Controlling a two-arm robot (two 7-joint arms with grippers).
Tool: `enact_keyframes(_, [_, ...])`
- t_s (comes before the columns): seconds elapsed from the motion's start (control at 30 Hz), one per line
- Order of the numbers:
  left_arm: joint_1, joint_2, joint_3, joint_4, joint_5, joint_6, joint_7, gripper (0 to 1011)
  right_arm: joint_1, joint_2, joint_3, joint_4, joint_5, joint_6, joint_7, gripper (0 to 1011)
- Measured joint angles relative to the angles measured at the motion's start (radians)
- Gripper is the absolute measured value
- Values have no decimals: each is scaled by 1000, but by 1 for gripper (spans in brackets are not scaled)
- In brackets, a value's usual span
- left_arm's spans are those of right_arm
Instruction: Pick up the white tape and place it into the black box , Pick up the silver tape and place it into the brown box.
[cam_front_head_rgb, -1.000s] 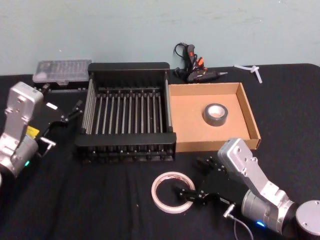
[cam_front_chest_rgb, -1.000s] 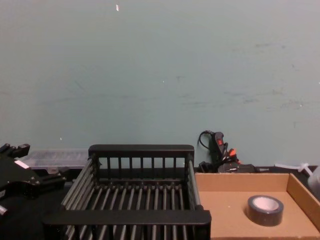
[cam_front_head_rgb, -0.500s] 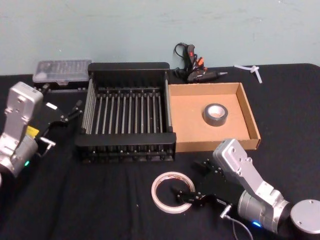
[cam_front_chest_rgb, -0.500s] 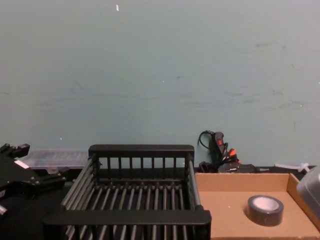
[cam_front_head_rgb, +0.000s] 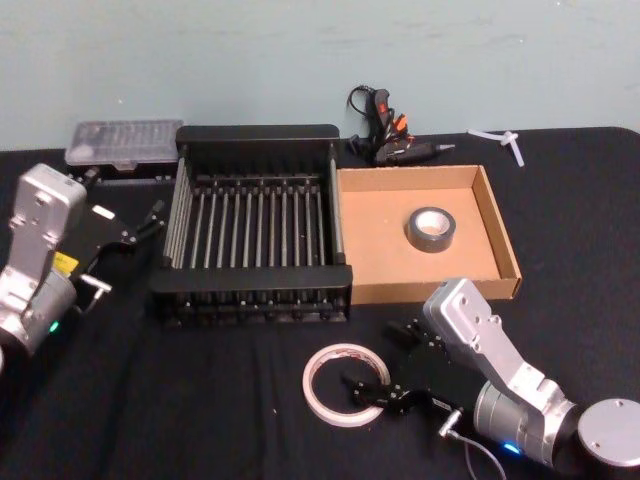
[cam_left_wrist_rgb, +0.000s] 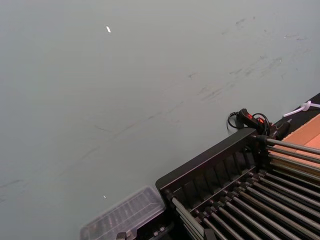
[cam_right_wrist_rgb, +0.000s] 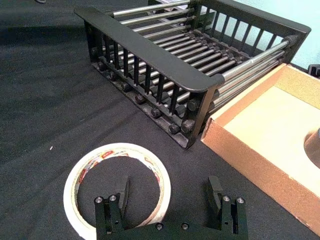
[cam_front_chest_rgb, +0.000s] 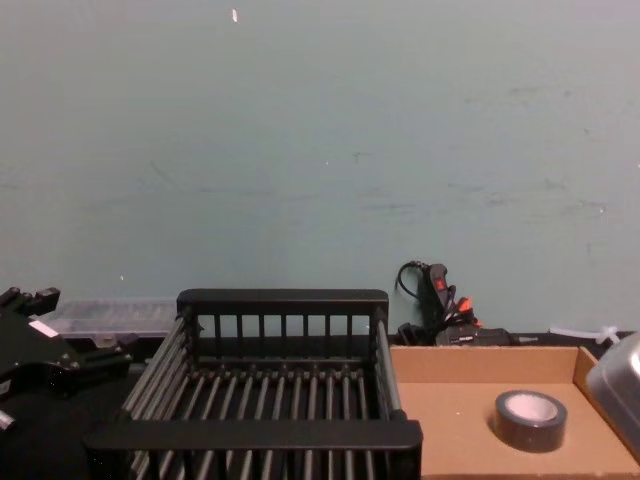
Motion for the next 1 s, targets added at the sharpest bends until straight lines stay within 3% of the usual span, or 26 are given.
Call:
enact_keyframes(0.43, [0,0,0,0,0,0,0,1001,0,0,-1,0,-2,0,-1,997])
enact_keyframes(0.7, [0,0,0,0,0,0,0,1001,0,1,0,-1,-1,0,-1,834])
enact_keyframes(1.0, [0,0,0,0,0,0,0,1001,0,1,1,-1,0,0,-1,534])
